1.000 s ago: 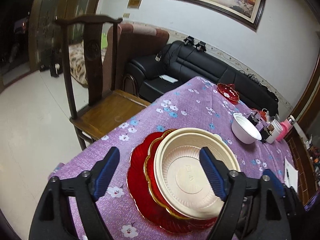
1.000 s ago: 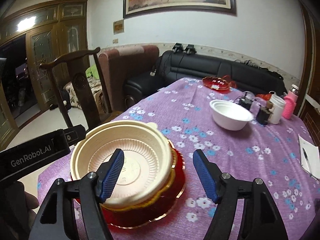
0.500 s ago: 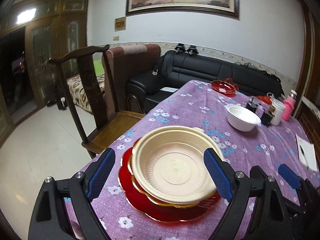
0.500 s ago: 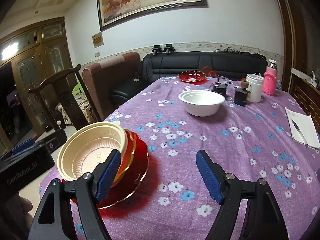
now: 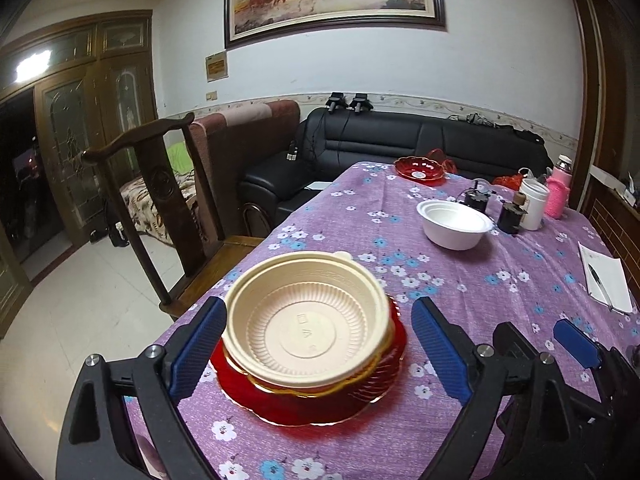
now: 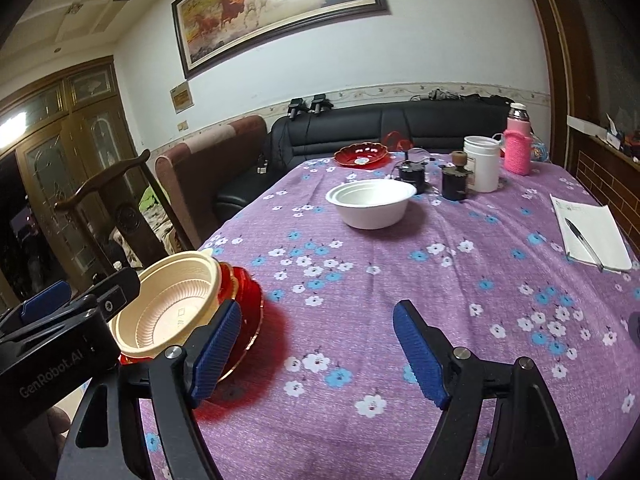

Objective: Organize plates and bowls
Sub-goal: 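Withdraw the left gripper from the stacked plates and bowl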

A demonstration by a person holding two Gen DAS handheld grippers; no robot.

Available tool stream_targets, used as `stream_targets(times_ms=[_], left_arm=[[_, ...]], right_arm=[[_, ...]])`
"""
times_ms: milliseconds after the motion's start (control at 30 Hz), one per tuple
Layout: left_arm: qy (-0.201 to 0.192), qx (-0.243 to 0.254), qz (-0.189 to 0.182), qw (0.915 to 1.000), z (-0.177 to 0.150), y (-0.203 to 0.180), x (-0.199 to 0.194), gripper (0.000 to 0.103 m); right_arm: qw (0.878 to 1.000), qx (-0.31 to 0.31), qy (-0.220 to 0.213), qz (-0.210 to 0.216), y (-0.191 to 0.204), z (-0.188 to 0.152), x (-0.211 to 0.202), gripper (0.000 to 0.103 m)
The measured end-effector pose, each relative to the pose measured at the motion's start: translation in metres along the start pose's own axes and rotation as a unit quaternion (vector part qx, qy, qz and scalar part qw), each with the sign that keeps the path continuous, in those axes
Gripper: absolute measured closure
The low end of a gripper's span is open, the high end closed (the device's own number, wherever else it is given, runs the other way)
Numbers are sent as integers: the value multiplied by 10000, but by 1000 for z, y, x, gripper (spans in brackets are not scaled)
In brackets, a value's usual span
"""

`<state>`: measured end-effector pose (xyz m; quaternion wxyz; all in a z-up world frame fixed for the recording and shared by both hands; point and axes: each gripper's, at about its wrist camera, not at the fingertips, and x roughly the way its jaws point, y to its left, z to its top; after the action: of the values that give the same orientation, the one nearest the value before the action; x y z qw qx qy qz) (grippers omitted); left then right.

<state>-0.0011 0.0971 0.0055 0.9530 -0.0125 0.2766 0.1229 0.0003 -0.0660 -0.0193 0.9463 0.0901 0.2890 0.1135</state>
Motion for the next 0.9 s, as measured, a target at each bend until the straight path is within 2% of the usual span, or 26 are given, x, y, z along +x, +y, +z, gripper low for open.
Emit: stream_targets(times_ms=[233, 533, 900], left_arm=[[10, 137, -129, 9998, -1, -21, -7, 9], [-30, -102, -1010, 9948, 7, -26, -28, 9], [206, -22, -1404, 9899, 17, -33, -27, 9]], right_arm=[[9998, 201, -20, -17, -24, -1, -6, 20], [9981, 539, -208, -189, -57, 6, -25, 19], [9975, 427, -363, -434, -70, 27, -41, 17]])
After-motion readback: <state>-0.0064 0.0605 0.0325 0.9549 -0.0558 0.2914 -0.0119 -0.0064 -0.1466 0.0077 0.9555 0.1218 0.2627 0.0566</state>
